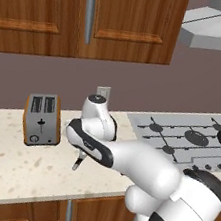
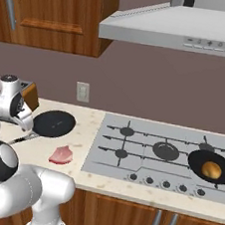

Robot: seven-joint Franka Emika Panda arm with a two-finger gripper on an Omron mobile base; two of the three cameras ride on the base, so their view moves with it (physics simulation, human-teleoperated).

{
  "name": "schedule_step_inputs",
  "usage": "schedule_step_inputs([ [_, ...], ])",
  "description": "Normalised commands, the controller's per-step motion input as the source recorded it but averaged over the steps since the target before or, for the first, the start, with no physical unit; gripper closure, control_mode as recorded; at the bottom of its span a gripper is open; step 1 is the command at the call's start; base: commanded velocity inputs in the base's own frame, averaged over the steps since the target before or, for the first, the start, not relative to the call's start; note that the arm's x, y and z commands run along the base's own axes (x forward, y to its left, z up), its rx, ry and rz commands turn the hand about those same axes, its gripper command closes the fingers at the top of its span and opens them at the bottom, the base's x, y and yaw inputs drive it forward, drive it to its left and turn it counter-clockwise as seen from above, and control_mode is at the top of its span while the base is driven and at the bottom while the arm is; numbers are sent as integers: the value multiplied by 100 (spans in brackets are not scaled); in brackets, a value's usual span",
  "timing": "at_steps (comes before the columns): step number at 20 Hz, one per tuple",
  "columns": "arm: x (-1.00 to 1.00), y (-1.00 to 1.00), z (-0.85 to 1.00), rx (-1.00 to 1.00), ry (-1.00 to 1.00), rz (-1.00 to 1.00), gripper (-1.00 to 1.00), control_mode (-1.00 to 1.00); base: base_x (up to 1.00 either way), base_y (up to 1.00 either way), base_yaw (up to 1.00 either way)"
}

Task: Place both pans onto different burners. Then place the potato and the steak on different pans.

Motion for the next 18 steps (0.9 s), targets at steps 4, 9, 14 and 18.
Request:
schedule_step_inputs([
  [4, 2, 0, -21, 0, 0, 0, -100, -100, 0, 0, 0],
  [9, 2, 0, -21, 0, 0, 0, -100, -100, 0, 0, 0],
  [14, 5, 0, -18, 0, 0, 0, -100, -100, 0, 0, 0],
  [18, 4, -1, -13, 0, 0, 0, -100, -100, 0, 0, 0],
])
